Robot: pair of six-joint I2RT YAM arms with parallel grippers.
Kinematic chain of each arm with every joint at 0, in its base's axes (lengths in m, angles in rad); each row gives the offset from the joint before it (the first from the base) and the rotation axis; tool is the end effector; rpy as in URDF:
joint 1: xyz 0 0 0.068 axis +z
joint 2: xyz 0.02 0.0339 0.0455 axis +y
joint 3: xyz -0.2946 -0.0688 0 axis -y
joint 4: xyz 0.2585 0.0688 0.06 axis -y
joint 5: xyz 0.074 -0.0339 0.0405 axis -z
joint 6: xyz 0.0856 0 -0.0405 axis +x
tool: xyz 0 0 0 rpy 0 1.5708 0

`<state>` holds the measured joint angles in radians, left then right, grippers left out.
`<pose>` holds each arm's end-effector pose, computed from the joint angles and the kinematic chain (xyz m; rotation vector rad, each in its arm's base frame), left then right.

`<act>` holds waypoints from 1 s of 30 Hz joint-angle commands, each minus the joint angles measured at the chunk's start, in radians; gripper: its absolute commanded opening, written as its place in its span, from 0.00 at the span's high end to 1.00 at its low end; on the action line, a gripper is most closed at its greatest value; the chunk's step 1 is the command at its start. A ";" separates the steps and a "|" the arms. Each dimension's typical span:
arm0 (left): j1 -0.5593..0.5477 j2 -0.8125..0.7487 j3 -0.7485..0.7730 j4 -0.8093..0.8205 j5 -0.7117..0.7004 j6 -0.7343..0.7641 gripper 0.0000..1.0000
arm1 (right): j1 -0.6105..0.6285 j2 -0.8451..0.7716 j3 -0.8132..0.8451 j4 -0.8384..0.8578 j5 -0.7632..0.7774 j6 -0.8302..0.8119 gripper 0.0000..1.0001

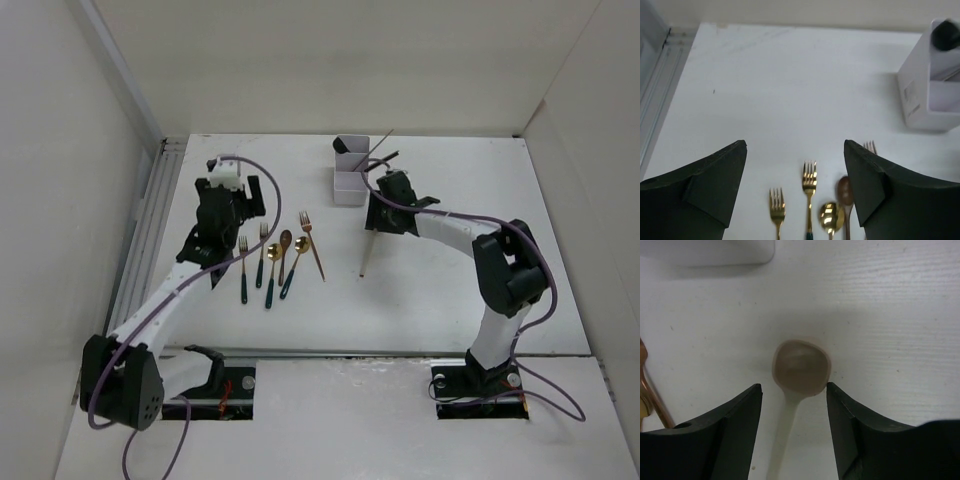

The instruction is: Sort the eating utensils into containers

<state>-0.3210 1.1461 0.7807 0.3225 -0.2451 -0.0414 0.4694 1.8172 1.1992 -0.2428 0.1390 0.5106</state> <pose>0.3087 -0.0807 0.3389 0.0360 1.6126 -0.0825 0.3985 0.1888 0.1779 0.1131 2.4369 0.2757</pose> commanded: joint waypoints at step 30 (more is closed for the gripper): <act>0.094 -0.250 -0.175 -0.077 0.136 -0.164 0.24 | 0.109 -0.045 -0.033 -0.067 0.132 0.077 1.00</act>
<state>-0.2398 0.8871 0.5823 0.1982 -0.1307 -0.1928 0.5526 1.8572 1.1748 -0.3309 0.2489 0.6376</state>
